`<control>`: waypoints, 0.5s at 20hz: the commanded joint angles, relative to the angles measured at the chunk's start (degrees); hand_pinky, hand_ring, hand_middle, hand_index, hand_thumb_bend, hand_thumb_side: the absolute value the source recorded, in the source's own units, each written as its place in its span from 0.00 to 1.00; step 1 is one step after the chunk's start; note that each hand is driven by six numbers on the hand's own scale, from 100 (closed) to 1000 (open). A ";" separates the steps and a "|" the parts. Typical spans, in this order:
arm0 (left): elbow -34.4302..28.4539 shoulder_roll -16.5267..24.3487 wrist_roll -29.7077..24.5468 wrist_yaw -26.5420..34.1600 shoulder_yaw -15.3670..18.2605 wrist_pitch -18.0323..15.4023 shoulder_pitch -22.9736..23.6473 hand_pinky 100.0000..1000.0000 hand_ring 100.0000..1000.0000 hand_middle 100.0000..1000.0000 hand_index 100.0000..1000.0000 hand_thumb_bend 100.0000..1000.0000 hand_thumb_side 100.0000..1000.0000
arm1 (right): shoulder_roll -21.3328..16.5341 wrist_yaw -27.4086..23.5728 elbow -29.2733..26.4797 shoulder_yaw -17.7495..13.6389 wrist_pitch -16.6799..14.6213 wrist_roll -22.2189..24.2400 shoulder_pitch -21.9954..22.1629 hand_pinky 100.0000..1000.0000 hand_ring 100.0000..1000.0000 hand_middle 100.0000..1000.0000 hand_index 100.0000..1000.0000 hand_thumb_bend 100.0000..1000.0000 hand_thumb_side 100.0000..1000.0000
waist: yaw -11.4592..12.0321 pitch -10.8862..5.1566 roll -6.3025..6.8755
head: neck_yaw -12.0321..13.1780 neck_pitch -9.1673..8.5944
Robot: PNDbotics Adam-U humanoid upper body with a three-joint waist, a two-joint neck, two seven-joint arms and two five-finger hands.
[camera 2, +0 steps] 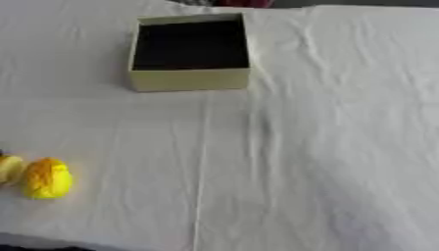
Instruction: Pick up objects on the table and place them in the box.
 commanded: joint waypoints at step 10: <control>-10.87 5.14 5.38 3.87 2.25 -0.22 -19.20 0.65 0.66 0.55 0.57 0.00 0.00 | -1.70 0.06 -0.95 -0.02 -0.06 0.28 -0.40 0.83 0.80 0.68 0.83 0.00 0.50 | 0.39 -1.67 0.65 | -0.10 0.15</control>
